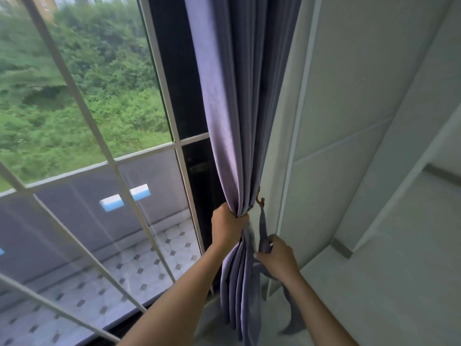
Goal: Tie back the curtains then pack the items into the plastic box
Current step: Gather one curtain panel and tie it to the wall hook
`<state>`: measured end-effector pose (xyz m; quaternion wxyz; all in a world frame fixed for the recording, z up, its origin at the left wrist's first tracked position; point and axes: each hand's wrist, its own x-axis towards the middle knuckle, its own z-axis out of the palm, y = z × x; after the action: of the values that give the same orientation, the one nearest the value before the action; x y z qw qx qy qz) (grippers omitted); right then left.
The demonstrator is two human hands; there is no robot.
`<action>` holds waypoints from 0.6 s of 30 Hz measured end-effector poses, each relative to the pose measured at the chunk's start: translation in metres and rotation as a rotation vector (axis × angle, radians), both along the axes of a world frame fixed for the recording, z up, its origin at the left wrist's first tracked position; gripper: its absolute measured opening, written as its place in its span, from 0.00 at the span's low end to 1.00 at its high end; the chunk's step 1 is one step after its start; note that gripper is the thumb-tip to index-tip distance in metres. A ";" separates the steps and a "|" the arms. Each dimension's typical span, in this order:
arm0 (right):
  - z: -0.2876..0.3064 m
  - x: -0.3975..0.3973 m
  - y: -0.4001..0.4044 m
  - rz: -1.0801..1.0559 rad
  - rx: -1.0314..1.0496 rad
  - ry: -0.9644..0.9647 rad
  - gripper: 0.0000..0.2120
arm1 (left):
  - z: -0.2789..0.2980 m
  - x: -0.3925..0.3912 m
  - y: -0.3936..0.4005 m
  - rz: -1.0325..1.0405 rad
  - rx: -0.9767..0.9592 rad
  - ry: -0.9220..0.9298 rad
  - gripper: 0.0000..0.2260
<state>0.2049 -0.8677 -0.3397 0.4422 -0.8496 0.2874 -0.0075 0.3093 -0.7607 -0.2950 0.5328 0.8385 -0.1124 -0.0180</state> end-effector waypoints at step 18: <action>0.010 -0.021 0.078 0.033 0.215 -0.526 0.12 | 0.000 -0.005 0.013 -0.163 0.055 -0.060 0.09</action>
<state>0.1843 -0.7901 -0.3298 0.5892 -0.7712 0.1481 -0.1903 0.3041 -0.7479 -0.2952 0.5027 0.8411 -0.1957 -0.0393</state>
